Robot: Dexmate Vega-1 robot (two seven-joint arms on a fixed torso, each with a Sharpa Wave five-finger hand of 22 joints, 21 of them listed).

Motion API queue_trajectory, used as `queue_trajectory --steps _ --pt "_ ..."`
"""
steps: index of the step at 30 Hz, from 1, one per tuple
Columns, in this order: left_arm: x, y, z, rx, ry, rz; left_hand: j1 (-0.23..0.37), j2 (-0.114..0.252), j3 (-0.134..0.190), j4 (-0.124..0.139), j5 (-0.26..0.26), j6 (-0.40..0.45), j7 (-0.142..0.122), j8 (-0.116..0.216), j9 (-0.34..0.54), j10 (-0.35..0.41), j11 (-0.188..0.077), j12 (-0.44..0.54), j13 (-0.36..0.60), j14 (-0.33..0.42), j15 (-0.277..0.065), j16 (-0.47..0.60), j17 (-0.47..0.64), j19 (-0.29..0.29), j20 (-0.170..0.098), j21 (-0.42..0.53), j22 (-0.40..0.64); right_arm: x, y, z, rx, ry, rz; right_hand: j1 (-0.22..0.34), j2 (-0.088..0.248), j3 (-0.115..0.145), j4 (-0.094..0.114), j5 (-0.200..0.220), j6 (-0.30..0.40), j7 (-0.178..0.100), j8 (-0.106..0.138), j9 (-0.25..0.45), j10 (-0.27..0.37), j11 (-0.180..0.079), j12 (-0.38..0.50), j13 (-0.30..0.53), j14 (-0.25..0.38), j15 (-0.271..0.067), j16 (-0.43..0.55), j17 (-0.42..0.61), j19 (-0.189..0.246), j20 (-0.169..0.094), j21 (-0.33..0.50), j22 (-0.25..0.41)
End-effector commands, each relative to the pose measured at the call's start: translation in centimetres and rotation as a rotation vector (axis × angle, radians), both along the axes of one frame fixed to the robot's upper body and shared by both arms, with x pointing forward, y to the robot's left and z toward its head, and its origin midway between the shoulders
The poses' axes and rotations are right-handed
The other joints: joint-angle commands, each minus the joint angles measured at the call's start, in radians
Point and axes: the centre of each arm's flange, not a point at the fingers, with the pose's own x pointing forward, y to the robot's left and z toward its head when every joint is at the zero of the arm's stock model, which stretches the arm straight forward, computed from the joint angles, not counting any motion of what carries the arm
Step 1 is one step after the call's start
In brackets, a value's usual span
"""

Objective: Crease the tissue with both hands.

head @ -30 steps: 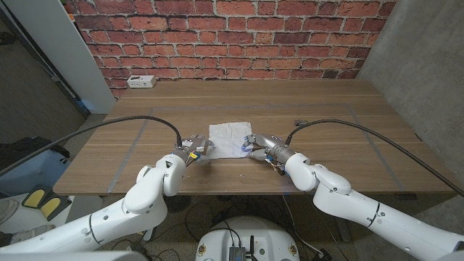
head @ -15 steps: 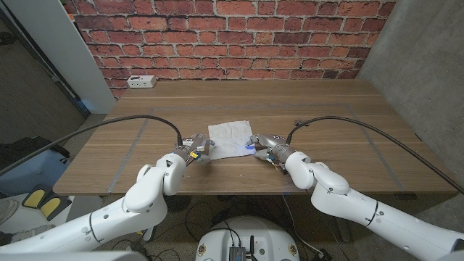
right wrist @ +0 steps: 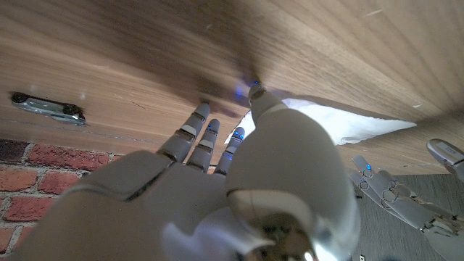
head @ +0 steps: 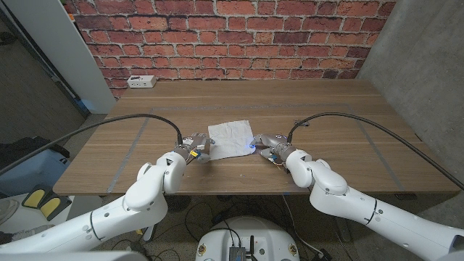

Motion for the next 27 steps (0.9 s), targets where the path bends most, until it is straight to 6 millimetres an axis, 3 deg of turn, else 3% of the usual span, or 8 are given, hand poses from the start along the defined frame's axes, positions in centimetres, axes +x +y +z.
queue_trajectory --steps 1,8,12,14,16,18,22,27 --pt "0.4 0.2 0.3 -0.006 0.006 0.001 -0.004 -0.006 -0.008 0.003 0.003 -0.004 0.005 0.005 0.002 -0.013 0.002 0.002 0.003 -0.009 -0.002 0.002 0.002 -0.004 0.005 -0.002 0.005 0.8 0.1 -0.2 0.042 0.004 0.068 -0.030 -0.034 -0.022 0.024 -0.006 0.076 0.002 0.024 0.002 0.034 0.002 0.014 0.002 0.028 -0.104 0.013 0.003 0.019 0.009 0.004 0.002" --pt "0.4 0.4 0.3 -0.016 0.008 0.000 -0.006 -0.005 -0.013 0.005 0.003 -0.010 0.006 0.005 0.002 -0.013 0.007 0.003 0.003 -0.010 -0.001 0.002 0.002 -0.004 0.006 -0.003 0.005 1.3 1.1 -0.6 0.043 0.036 0.119 -0.043 -0.041 -0.032 0.029 -0.004 0.084 0.000 0.023 0.001 0.033 0.012 0.013 0.002 0.029 -0.101 0.013 0.003 0.020 0.011 0.004 0.002" --pt "0.5 0.5 0.3 -0.020 0.009 -0.004 -0.008 -0.004 -0.015 0.006 0.004 -0.011 0.005 0.006 0.002 -0.014 0.005 0.003 0.003 -0.011 -0.002 0.002 0.002 -0.004 0.006 -0.004 0.005 1.6 1.5 -0.7 0.046 0.033 0.137 -0.067 -0.049 -0.050 0.040 0.006 0.143 0.015 0.035 0.000 0.058 0.014 0.019 0.002 0.034 -0.099 0.016 0.003 0.021 0.012 0.003 0.002" --pt "0.5 0.6 0.3 -0.022 0.010 -0.004 -0.008 -0.004 -0.017 0.007 0.004 -0.012 0.006 0.006 0.002 -0.013 0.004 0.003 0.003 -0.011 -0.002 0.002 0.002 -0.003 0.005 -0.004 0.005 1.6 1.6 -0.8 0.053 0.014 0.151 -0.089 -0.054 -0.068 0.049 0.013 0.214 0.062 0.051 0.000 0.081 0.016 0.024 0.001 0.043 -0.103 0.020 0.004 0.024 0.013 0.004 0.002" --pt "0.5 0.6 0.3 -0.022 0.012 -0.003 -0.009 -0.003 -0.018 0.007 0.004 -0.012 0.006 0.007 0.002 -0.014 0.004 0.003 0.003 -0.011 -0.002 0.002 0.002 -0.003 0.006 -0.004 0.005 1.6 1.7 -0.8 0.062 -0.010 0.159 -0.105 -0.057 -0.080 0.056 0.017 0.252 0.075 0.057 0.000 0.105 0.012 0.029 0.001 0.060 -0.113 0.027 0.005 0.026 0.009 0.004 0.002" --pt "0.5 0.6 0.3 -0.024 0.014 -0.003 -0.009 -0.003 -0.019 0.007 0.004 -0.012 0.006 0.007 0.002 -0.015 0.004 0.003 0.003 -0.011 -0.002 0.002 0.002 -0.003 0.005 -0.004 0.005 1.6 1.7 -1.0 0.079 -0.031 0.167 -0.120 -0.050 -0.094 0.063 0.024 0.347 0.117 0.079 0.003 0.135 0.009 0.033 0.001 0.075 -0.120 0.035 0.007 0.033 0.003 0.006 0.003" --pt "0.5 0.6 0.2 -0.022 0.014 -0.003 -0.010 -0.002 -0.021 0.008 0.004 -0.012 0.006 0.007 0.002 -0.016 0.004 0.003 0.003 -0.011 -0.002 0.002 0.002 -0.003 0.005 -0.005 0.005 1.6 1.8 -1.0 0.085 -0.048 0.175 -0.142 -0.042 -0.111 0.074 0.027 0.420 0.148 0.094 0.006 0.174 0.000 0.040 0.001 0.088 -0.137 0.043 0.011 0.030 -0.009 0.004 0.003" --pt "0.5 0.5 0.2 -0.016 0.016 -0.006 -0.011 -0.001 -0.023 0.009 0.004 -0.013 0.007 0.008 0.002 -0.016 0.005 0.004 0.003 -0.011 -0.001 0.002 0.002 -0.003 0.006 -0.005 0.005 1.6 1.8 -1.1 0.105 -0.068 0.183 -0.164 -0.031 -0.123 0.088 0.028 0.453 0.157 0.096 0.007 0.201 0.003 0.044 0.001 0.104 -0.146 0.053 0.017 0.031 -0.020 0.004 0.004"
